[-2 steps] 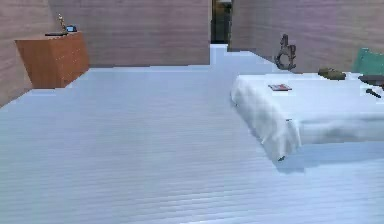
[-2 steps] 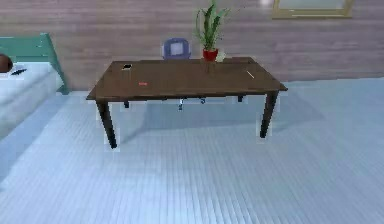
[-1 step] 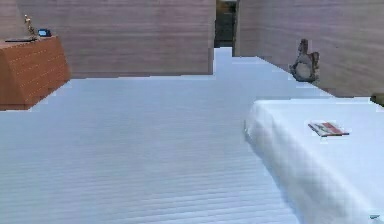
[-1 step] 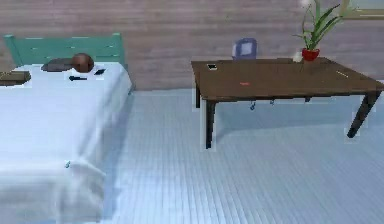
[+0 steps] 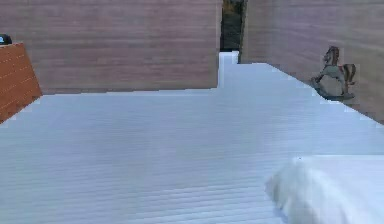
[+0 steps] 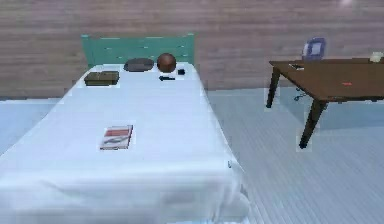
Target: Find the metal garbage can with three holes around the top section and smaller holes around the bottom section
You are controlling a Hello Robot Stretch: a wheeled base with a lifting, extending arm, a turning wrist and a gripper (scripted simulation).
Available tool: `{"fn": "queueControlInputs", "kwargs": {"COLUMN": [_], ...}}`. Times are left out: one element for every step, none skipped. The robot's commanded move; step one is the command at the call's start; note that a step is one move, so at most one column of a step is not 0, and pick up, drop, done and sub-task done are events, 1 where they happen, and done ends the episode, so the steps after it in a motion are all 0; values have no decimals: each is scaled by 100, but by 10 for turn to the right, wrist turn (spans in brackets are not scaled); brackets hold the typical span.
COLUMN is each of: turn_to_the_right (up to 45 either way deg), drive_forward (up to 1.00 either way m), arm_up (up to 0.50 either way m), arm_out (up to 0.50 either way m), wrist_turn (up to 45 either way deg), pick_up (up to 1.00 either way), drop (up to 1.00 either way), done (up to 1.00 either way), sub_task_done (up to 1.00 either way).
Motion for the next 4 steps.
{"fn": "queueControlInputs", "kwargs": {"turn_to_the_right": [0,0,240,0], "drive_forward": [100,40,0,100], "arm_up": [0,0,0,0], "arm_out": [0,0,0,0], "wrist_turn": [0,0,0,0], "pick_up": [0,0,0,0], "drop": [0,0,0,0], "done": [0,0,0,0], "sub_task_done": [0,0,0,0]}}
